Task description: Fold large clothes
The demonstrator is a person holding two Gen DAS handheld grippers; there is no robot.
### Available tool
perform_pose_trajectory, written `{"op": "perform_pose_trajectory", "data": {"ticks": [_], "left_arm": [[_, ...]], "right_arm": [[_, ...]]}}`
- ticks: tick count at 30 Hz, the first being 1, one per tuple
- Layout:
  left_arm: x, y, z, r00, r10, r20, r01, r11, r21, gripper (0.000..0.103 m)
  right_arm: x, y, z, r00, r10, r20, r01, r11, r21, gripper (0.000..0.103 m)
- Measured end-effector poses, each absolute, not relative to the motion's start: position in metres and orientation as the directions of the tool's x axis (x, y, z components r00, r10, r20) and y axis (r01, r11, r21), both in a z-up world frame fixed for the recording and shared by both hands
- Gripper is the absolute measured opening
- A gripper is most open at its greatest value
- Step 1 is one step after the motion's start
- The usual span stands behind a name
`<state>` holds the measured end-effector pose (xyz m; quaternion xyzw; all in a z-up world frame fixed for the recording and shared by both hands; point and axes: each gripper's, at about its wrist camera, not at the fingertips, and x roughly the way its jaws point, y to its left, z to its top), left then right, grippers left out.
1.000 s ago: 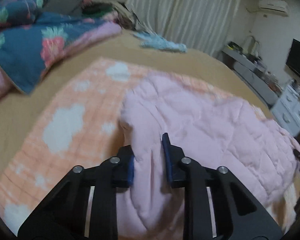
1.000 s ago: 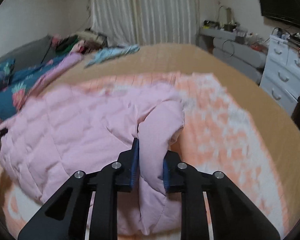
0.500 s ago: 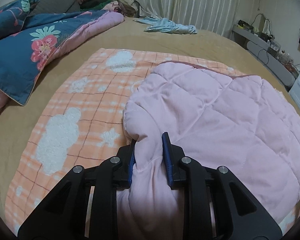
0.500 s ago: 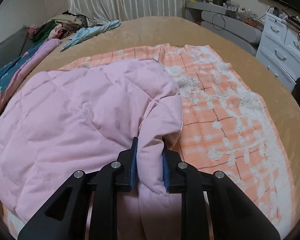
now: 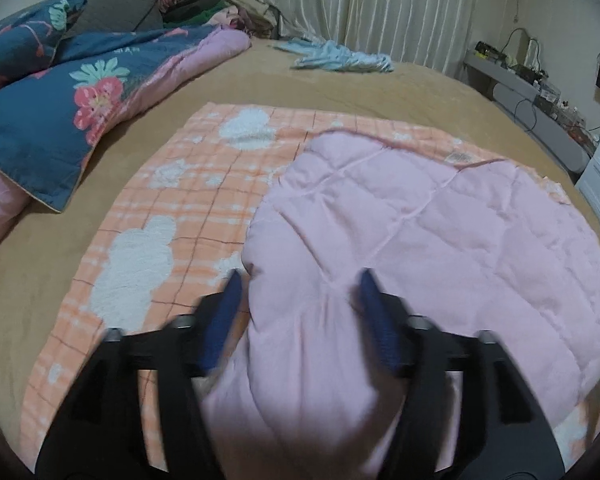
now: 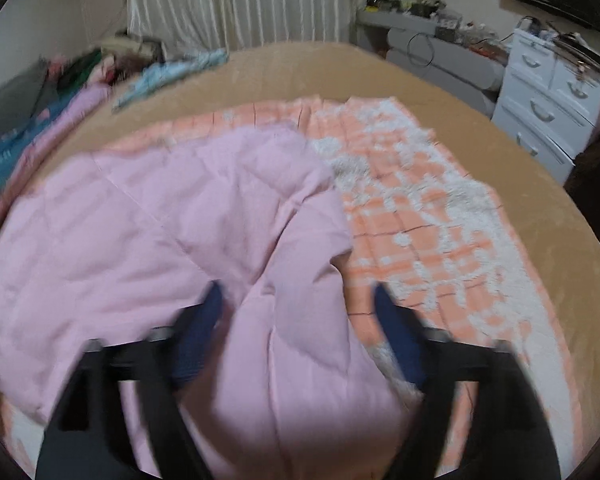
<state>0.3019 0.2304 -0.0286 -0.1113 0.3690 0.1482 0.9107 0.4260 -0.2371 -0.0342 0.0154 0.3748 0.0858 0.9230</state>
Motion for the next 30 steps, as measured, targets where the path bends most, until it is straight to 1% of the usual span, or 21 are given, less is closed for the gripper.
{"op": "perform_pose_trajectory", "data": {"ticks": [1, 2, 3, 4, 5, 8, 13, 19, 30], "left_arm": [[0.299, 0.228, -0.024, 0.690, 0.185, -0.700, -0.347, 0.933, -0.095, 0.068], [0.295, 0.225, -0.019, 0.695, 0.182, -0.695, -0.339, 0.936, -0.095, 0.072], [0.291, 0.222, -0.014, 0.701, 0.179, -0.690, -0.333, 0.938, -0.095, 0.076], [0.284, 0.218, -0.007, 0.710, 0.171, -0.683, -0.323, 0.941, -0.101, 0.086], [0.280, 0.215, -0.003, 0.716, 0.160, -0.679, -0.318, 0.941, -0.113, 0.093], [0.269, 0.208, 0.008, 0.726, 0.115, -0.678, -0.297, 0.942, -0.158, 0.094], [0.248, 0.193, 0.022, 0.745, 0.136, -0.653, -0.285, 0.950, -0.126, 0.094], [0.225, 0.181, 0.031, 0.754, 0.155, -0.638, -0.282, 0.954, -0.102, 0.094], [0.195, 0.166, 0.029, 0.757, 0.168, -0.631, -0.262, 0.963, -0.059, 0.094]], "right_arm": [[0.419, -0.240, -0.028, 0.716, 0.176, -0.675, -0.144, 0.984, 0.104, 0.094], [0.411, -0.243, -0.019, 0.728, 0.196, -0.657, -0.152, 0.981, 0.124, 0.097], [0.405, -0.245, -0.013, 0.733, 0.217, -0.645, -0.165, 0.976, 0.141, 0.097], [0.398, -0.248, -0.007, 0.739, 0.234, -0.632, -0.174, 0.972, 0.156, 0.098], [0.390, -0.251, -0.001, 0.749, 0.243, -0.616, -0.177, 0.970, 0.168, 0.099], [0.375, -0.256, 0.011, 0.751, 0.274, -0.601, -0.188, 0.961, 0.203, 0.099], [0.344, -0.257, 0.028, 0.766, 0.291, -0.574, -0.206, 0.956, 0.209, 0.099], [0.318, -0.262, 0.034, 0.768, 0.313, -0.559, -0.209, 0.947, 0.242, 0.099], [0.279, -0.260, 0.035, 0.777, 0.321, -0.541, -0.215, 0.944, 0.251, 0.099]]}}
